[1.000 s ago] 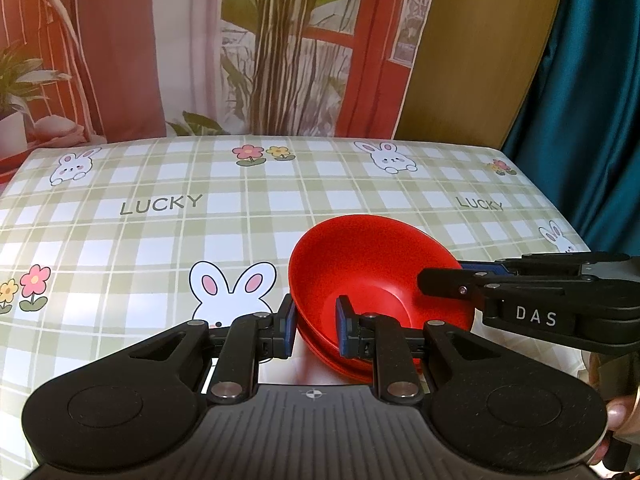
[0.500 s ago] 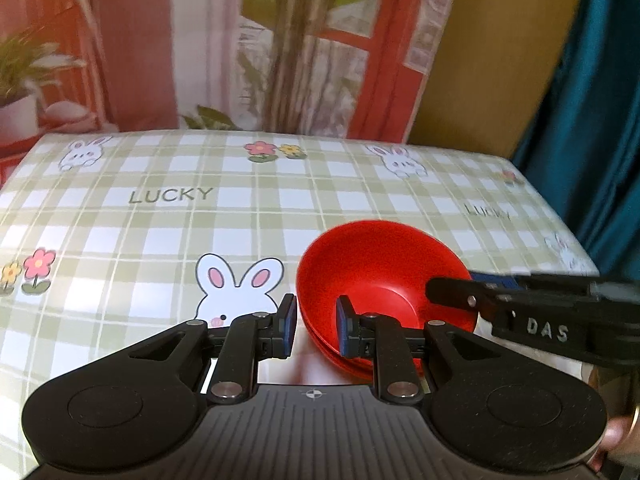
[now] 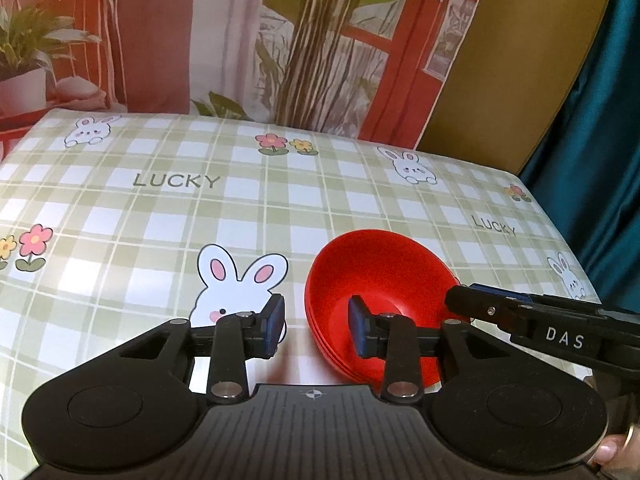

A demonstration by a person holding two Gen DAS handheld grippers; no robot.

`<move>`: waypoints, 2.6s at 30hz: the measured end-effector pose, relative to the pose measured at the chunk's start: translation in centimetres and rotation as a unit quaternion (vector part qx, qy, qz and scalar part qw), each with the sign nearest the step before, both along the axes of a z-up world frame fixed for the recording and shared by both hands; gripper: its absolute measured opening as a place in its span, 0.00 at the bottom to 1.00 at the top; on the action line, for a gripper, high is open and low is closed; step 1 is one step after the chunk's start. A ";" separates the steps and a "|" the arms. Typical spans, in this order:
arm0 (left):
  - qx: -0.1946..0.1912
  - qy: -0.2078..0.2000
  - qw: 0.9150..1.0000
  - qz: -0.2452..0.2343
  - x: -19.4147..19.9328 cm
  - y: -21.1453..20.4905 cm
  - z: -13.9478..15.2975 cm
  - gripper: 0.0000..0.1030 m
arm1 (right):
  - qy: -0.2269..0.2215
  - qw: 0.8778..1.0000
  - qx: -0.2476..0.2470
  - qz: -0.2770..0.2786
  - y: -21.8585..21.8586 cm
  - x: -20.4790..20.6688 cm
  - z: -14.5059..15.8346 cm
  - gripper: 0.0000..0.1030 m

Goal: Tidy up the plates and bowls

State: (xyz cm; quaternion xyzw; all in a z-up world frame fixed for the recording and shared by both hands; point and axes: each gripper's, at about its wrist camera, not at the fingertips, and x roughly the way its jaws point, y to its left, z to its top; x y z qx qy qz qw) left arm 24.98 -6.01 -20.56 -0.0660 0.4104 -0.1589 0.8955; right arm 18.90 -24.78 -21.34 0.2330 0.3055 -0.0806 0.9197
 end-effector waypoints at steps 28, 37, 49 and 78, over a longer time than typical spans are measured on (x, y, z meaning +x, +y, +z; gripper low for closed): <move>-0.001 0.006 1.000 -0.029 -0.7 -0.9 -0.2 0.27 | -0.002 1.000 0.021 0.009 0.7 0.2 -0.6 0.19; 0.001 -0.036 0.999 -0.028 -2.1 -0.8 2.1 0.27 | -0.032 0.999 -0.004 0.002 1.3 -1.0 1.5 0.19; -0.038 -0.063 0.997 -0.013 -4.9 0.7 4.9 0.27 | -0.083 0.996 -0.024 0.001 3.0 -3.6 5.0 0.20; -0.066 -0.068 0.996 0.004 -10.8 4.5 6.6 0.27 | -0.086 0.996 -0.020 0.019 7.9 -7.9 6.5 0.19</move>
